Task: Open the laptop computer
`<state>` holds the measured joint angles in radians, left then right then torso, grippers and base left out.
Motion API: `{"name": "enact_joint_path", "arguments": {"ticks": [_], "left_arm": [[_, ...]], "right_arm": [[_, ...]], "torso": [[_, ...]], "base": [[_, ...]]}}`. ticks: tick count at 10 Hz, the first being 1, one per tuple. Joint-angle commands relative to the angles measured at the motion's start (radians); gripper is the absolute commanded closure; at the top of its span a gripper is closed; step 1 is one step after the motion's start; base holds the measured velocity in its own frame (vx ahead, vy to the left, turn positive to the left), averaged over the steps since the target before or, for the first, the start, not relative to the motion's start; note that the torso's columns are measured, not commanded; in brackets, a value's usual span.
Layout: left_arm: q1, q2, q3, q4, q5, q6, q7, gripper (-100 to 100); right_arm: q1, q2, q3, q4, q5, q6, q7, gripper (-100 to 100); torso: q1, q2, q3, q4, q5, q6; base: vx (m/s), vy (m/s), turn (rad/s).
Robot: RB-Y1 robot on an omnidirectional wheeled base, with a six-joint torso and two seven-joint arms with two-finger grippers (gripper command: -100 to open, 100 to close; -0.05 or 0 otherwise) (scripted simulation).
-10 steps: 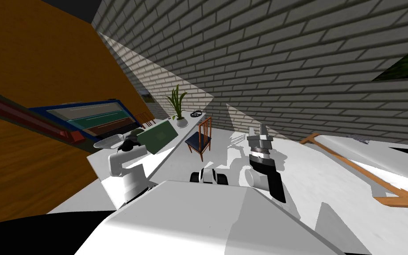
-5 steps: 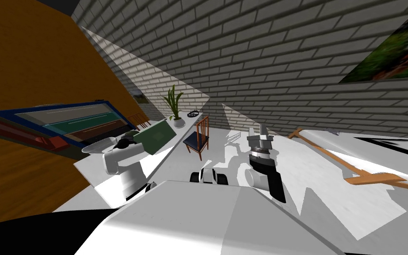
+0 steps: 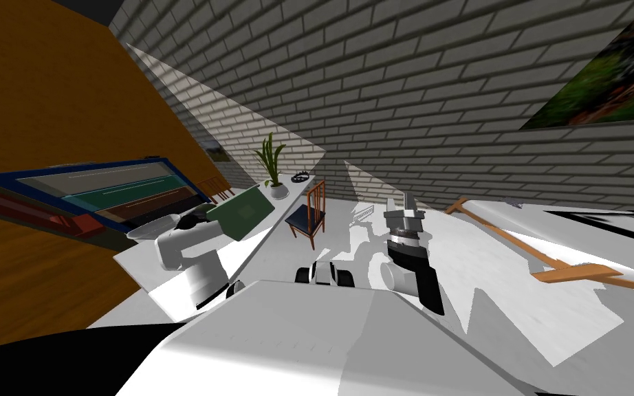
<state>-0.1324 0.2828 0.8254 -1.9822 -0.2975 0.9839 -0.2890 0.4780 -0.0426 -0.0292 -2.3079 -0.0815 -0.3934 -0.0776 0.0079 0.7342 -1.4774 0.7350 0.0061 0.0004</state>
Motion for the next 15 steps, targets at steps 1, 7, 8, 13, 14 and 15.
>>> {"name": "enact_joint_path", "arguments": {"ticks": [1, 7, 8, 13, 14, 15], "left_arm": [[-0.011, -0.006, 0.011, -0.011, 0.017, 0.070, -0.010, 100], [-0.028, -0.011, 0.026, -0.030, 0.038, 0.195, -0.022, 100], [-0.037, -0.013, 0.034, -0.040, 0.049, 0.221, -0.028, 100], [-0.054, -0.018, 0.049, -0.060, 0.070, 0.323, -0.040, 100], [-0.054, -0.018, 0.049, -0.060, 0.070, 0.337, -0.040, 100], [-0.054, -0.018, 0.049, -0.060, 0.070, 0.348, -0.040, 100]], "right_arm": [[0.000, 0.000, 0.000, 0.000, 0.000, 0.000, 0.000, 0], [0.000, 0.000, 0.000, 0.000, 0.000, 0.000, 0.000, 0], [0.000, 0.000, 0.000, 0.000, 0.000, 0.000, 0.000, 0], [0.000, 0.000, 0.000, 0.000, 0.000, 0.000, 0.000, 0], [0.000, 0.000, 0.000, 0.000, 0.000, 0.000, 0.000, 0], [0.000, 0.000, 0.000, 0.000, 0.000, 0.000, 0.000, 0]], "torso": [[0.001, -0.001, 0.000, -0.001, 0.002, 0.000], [-0.001, 0.001, 0.002, -0.002, 0.004, 0.000], [-0.001, 0.000, 0.001, -0.002, 0.005, 0.000], [-0.001, -0.001, 0.001, -0.004, 0.007, 0.000], [0.000, -0.002, 0.001, -0.005, 0.008, 0.001], [0.001, -0.002, 0.001, -0.005, 0.009, 0.002]], "base": [[0.008, 0.072, -0.024], [0.006, 0.061, -0.020], [0.001, 0.071, -0.030], [0.007, 0.058, -0.016], [0.001, 0.055, -0.015], [-0.009, 0.028, 0.000]]}}
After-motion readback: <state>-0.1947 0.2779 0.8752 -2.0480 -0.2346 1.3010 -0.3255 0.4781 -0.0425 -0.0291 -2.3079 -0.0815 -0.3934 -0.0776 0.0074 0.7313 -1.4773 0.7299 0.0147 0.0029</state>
